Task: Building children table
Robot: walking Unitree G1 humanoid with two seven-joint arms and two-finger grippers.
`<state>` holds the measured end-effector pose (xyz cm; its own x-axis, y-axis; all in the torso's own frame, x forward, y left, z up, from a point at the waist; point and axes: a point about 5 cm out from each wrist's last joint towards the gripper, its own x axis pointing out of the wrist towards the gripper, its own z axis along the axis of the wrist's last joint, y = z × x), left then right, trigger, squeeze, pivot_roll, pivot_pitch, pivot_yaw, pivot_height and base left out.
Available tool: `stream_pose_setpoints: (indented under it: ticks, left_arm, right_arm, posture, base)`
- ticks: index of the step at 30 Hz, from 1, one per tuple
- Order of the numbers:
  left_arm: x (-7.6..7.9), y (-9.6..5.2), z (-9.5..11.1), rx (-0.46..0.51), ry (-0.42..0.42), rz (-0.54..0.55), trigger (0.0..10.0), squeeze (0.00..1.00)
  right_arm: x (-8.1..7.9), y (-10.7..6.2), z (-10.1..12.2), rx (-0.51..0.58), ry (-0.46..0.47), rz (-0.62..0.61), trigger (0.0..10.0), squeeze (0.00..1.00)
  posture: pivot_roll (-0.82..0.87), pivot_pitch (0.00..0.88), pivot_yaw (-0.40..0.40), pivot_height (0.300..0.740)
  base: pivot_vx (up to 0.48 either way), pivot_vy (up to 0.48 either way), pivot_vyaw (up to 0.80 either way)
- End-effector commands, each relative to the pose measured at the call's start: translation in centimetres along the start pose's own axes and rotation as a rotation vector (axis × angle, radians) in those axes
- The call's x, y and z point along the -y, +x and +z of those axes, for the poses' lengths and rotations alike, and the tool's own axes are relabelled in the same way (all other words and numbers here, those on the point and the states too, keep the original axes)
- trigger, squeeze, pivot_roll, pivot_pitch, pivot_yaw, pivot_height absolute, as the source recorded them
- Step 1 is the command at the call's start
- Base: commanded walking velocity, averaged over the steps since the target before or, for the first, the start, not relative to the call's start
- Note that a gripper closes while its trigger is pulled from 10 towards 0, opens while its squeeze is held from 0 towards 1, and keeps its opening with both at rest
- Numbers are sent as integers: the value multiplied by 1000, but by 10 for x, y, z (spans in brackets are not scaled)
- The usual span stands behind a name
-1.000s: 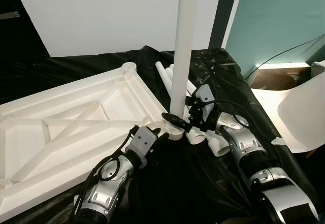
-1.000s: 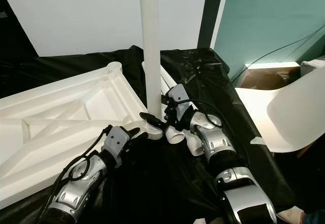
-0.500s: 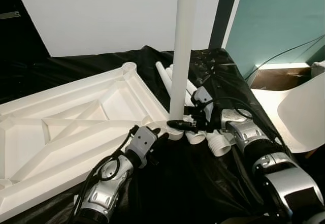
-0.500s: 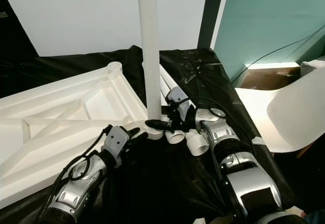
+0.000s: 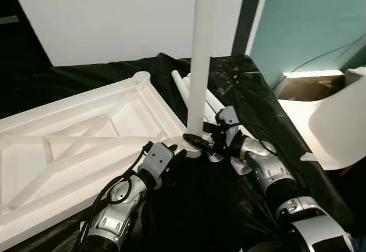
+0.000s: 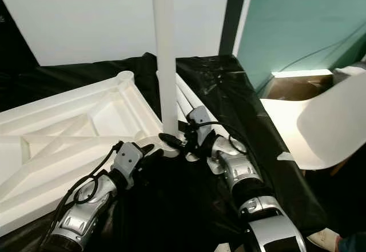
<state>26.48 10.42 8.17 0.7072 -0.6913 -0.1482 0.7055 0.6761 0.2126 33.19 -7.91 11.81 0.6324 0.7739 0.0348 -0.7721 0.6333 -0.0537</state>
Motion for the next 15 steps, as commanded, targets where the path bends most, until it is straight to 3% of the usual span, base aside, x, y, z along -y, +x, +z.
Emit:
stream_pose_setpoints:
  ticks: [1, 2, 3, 6, 11, 12, 13, 14, 15]
  left_arm:
    - [28, -2, -24, -118, -27, -150, 10000, 0]
    - [28, -2, -24, -118, -27, -150, 10000, 0]
    - [29, -1, -23, -117, -26, -154, 10000, 0]
    - [30, 0, -23, -117, -25, -157, 10000, 0]
    - [28, -3, -24, -122, -22, -157, 10000, 0]
    - [28, -3, -25, -123, -22, -156, 10000, 0]
    - [28, -4, -25, -124, -22, -155, 10000, 0]
    - [28, -4, -25, -124, -22, -155, 10000, 0]
    - [29, -3, -25, -124, -26, -153, 10000, 0]
  right_arm:
    - [9, 2, 6, 60, 47, -161, 0, 0]
    - [9, 2, 6, 60, 47, -161, 0, 0]
    - [11, -1, 3, 89, 57, -334, 0, 0]
    - [8, -2, 3, 113, 56, -412, 0, 0]
    - [-3, -1, 2, 113, 60, -385, 0, 0]
    - [-6, -1, 1, 105, 58, -371, 4118, 0]
    - [-7, 0, 0, 95, 55, -355, 10000, 0]
    - [-7, 0, 0, 95, 55, -355, 10000, 0]
    - [-8, 1, 0, 89, 62, -314, 10000, 1000]
  posture:
    - [144, 0, -14, 740]
    - [144, 0, -14, 740]
    - [149, 0, -11, 740]
    - [151, 0, -12, 740]
    - [156, 0, -16, 740]
    - [158, 0, -17, 740]
    - [159, 0, -20, 740]
    - [159, 0, -20, 740]
    - [160, 0, -23, 740]
  base:
    - [0, 0, 0]
    - [0, 0, 0]
    - [0, 0, 0]
    - [0, 0, 0]
    - [0, 0, 0]
    - [0, 0, 0]
    - [0, 0, 0]
    - [0, 0, 0]
    - [0, 0, 0]
